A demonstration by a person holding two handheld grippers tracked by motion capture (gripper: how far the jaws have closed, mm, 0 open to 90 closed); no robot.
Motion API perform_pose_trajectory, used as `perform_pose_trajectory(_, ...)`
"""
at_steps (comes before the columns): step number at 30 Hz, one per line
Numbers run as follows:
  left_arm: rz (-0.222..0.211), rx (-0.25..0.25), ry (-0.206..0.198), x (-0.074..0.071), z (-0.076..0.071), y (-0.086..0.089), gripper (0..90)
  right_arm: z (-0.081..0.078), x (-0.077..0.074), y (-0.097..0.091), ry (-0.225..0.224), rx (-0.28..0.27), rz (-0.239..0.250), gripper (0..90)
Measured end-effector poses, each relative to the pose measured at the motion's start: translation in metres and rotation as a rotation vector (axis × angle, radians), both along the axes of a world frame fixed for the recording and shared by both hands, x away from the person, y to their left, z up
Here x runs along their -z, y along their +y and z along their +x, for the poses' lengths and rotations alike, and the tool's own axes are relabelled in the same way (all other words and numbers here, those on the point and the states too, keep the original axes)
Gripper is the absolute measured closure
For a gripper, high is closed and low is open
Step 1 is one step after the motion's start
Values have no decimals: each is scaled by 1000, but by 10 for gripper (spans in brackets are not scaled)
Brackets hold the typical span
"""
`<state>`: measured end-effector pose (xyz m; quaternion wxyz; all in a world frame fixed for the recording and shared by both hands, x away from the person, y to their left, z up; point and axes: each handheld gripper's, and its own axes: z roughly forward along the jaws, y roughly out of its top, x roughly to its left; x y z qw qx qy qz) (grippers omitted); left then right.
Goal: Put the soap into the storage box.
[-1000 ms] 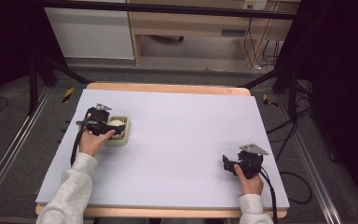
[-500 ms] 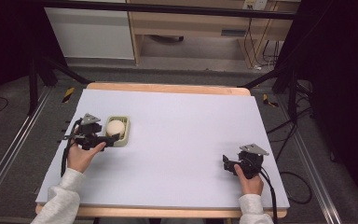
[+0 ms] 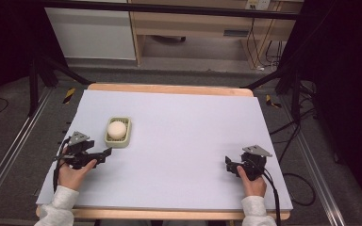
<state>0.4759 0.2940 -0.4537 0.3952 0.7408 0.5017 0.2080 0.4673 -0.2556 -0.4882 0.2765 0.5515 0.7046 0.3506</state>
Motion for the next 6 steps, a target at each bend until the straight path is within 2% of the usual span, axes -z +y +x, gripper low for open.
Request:
perform_pose_trajectory(3,3,-9,13,7,-5,5,182,0,0,0,-1,3,0,48)
perform_pose_trajectory(6,33,-19,18,11,-8,8,182,-1,0,0,-3,1,2,48)
